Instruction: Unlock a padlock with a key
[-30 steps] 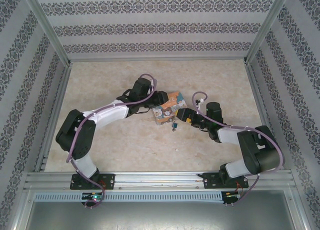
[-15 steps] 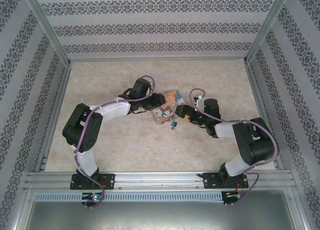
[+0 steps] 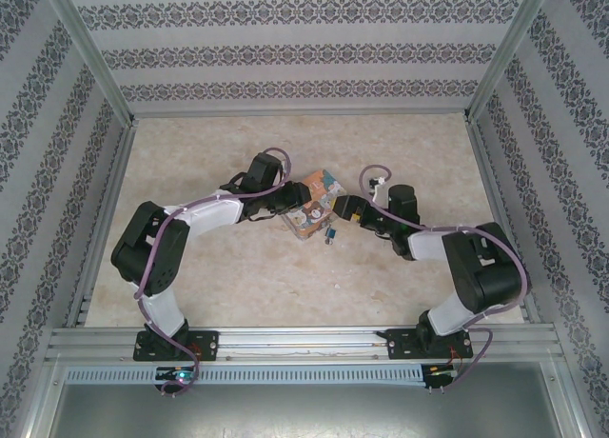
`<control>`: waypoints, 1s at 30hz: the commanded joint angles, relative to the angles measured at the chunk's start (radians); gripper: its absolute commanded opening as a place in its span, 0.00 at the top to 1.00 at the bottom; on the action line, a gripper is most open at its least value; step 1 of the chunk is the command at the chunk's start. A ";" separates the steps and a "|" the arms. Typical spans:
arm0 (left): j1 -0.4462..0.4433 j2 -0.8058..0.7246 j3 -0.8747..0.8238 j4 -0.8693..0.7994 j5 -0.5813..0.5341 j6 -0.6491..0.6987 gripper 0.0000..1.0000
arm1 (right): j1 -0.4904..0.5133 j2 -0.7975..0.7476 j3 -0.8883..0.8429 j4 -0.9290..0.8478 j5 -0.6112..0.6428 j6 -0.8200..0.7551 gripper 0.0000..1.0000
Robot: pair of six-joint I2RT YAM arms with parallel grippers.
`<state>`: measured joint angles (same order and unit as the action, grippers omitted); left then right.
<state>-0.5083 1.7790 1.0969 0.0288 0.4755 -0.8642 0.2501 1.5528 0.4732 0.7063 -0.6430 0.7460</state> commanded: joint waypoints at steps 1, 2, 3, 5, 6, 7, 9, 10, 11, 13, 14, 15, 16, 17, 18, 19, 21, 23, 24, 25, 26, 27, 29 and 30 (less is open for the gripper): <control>0.014 -0.015 -0.026 -0.044 0.009 -0.004 0.65 | -0.018 -0.061 -0.047 -0.015 -0.013 -0.046 0.11; 0.014 -0.015 -0.026 -0.043 0.010 -0.005 0.65 | -0.019 -0.075 -0.057 -0.024 -0.024 -0.053 0.13; 0.014 -0.016 -0.028 -0.043 0.010 -0.006 0.65 | -0.021 -0.085 -0.066 -0.036 -0.034 -0.063 0.15; 0.014 -0.018 -0.029 -0.042 0.011 -0.006 0.66 | -0.020 -0.105 -0.082 -0.053 -0.056 -0.081 0.20; 0.015 -0.020 -0.028 -0.043 0.010 -0.004 0.67 | -0.021 -0.112 -0.088 -0.061 -0.073 -0.093 0.22; 0.015 -0.020 -0.029 -0.045 0.010 -0.003 0.67 | -0.020 -0.116 -0.090 -0.070 -0.086 -0.102 0.25; 0.017 -0.022 -0.028 -0.046 0.013 -0.001 0.68 | -0.018 -0.113 -0.089 -0.086 -0.106 -0.119 0.29; 0.019 -0.021 -0.028 -0.047 0.014 -0.001 0.68 | -0.015 -0.109 -0.087 -0.092 -0.111 -0.128 0.31; 0.018 -0.020 -0.028 -0.047 0.017 0.000 0.68 | -0.013 -0.104 -0.085 -0.097 -0.110 -0.135 0.33; 0.018 -0.020 -0.028 -0.046 0.019 0.002 0.68 | -0.001 -0.096 -0.082 -0.113 -0.073 -0.154 0.36; 0.019 -0.020 -0.028 -0.046 0.020 0.002 0.68 | 0.007 -0.090 -0.080 -0.116 -0.060 -0.165 0.36; 0.020 -0.020 -0.029 -0.047 0.020 0.002 0.68 | 0.013 -0.079 -0.076 -0.115 -0.050 -0.172 0.37; 0.019 -0.020 -0.029 -0.047 0.020 0.002 0.68 | 0.019 -0.066 -0.069 -0.112 -0.047 -0.179 0.37; 0.019 -0.020 -0.030 -0.047 0.021 0.002 0.68 | 0.025 -0.052 -0.062 -0.108 -0.050 -0.183 0.37; 0.018 -0.020 -0.029 -0.047 0.021 0.002 0.68 | 0.031 -0.036 -0.055 -0.097 -0.054 -0.183 0.37; 0.018 -0.020 -0.029 -0.046 0.021 0.001 0.68 | 0.036 -0.021 -0.048 -0.089 -0.057 -0.184 0.37; 0.018 -0.019 -0.031 -0.045 0.020 0.001 0.68 | 0.047 0.003 -0.033 -0.088 -0.055 -0.193 0.37; 0.019 -0.020 -0.034 -0.044 0.020 -0.001 0.68 | 0.055 0.021 -0.022 -0.081 -0.051 -0.200 0.37; 0.019 -0.022 -0.036 -0.044 0.019 -0.003 0.68 | 0.058 0.031 -0.016 -0.076 -0.052 -0.201 0.38; 0.019 -0.021 -0.039 -0.044 0.018 -0.003 0.68 | 0.061 0.041 -0.010 -0.073 -0.057 -0.203 0.38; 0.019 -0.022 -0.040 -0.044 0.017 -0.004 0.68 | 0.063 0.052 -0.004 -0.070 -0.062 -0.204 0.39; 0.019 -0.023 -0.041 -0.044 0.018 -0.004 0.68 | 0.065 0.064 0.003 -0.067 -0.069 -0.206 0.40; 0.019 -0.024 -0.042 -0.044 0.016 -0.004 0.68 | 0.067 0.089 0.017 -0.065 -0.082 -0.206 0.41; 0.018 -0.025 -0.044 -0.044 0.016 -0.004 0.68 | 0.068 0.100 0.023 -0.063 -0.085 -0.207 0.41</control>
<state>-0.5018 1.7706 1.0824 0.0299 0.4900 -0.8646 0.3058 1.6222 0.4671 0.6102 -0.7013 0.5682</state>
